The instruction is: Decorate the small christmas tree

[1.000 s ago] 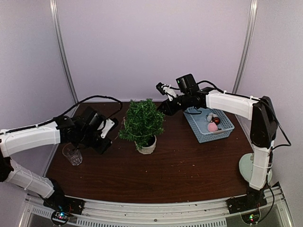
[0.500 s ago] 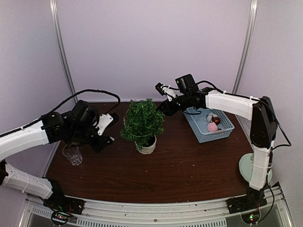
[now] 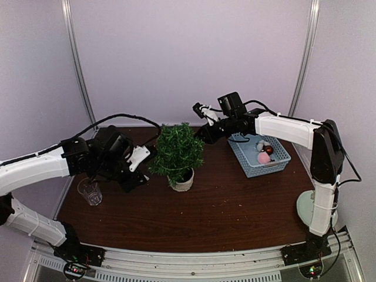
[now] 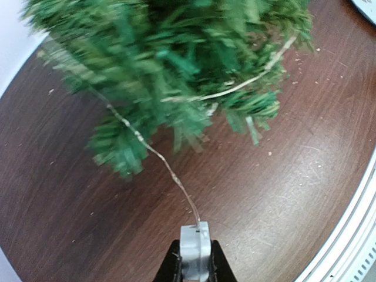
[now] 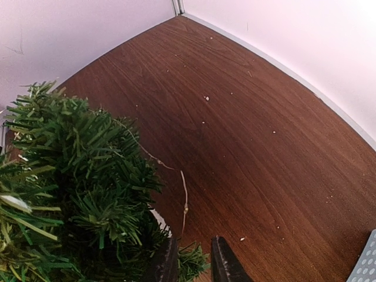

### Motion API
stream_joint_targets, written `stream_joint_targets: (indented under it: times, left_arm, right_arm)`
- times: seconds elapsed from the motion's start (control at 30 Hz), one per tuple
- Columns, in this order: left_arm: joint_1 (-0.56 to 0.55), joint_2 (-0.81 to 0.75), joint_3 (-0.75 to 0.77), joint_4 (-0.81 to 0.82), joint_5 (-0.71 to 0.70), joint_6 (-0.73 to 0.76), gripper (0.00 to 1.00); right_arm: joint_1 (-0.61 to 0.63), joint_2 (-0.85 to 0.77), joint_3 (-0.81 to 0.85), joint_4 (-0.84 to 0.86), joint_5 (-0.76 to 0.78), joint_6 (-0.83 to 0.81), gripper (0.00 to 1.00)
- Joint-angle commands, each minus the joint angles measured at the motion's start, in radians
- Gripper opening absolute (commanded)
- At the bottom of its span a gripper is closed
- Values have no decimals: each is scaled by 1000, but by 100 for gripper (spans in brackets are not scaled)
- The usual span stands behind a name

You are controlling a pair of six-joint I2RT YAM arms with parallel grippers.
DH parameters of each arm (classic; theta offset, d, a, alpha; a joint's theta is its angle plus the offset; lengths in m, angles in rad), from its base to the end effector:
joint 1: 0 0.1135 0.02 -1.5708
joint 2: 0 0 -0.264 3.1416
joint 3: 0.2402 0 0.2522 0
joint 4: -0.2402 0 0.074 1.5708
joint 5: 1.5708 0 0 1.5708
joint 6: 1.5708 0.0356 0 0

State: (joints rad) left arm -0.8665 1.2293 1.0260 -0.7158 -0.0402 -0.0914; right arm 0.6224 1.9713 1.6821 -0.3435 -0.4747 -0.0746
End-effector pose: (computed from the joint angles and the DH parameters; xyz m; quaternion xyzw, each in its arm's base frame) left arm 0.1630 -0.1896 0.2844 0.3520 0.8794 -0.1306 0.2928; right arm 0.3643 0.2814 0.2818 -0.3960 0.7786 0.3208 0.3663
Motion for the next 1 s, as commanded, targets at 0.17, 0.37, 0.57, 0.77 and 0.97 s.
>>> stream_joint_targets:
  times: [0.17,0.37,0.57,0.77,0.97]
  left_arm:
    - [-125,108,32,229,22,-22,0]
    - [-140,115,22,325,18,-55,0]
    - [-143,103,18,366,15,-65,0]
    - [-143,57,40,268,-57,-22,0]
    - [-142,32,66,162,-106,15,0]
  right_arm:
    - [15,-17,-5,20,-14,3,19]
    - [20,-18,-11,18,-12,-1,19]
    - [22,-16,-13,25,-16,-2,19]
    - [22,-15,-6,20,-15,-7,19]
    - [22,-15,-3,21,-13,-8,19]
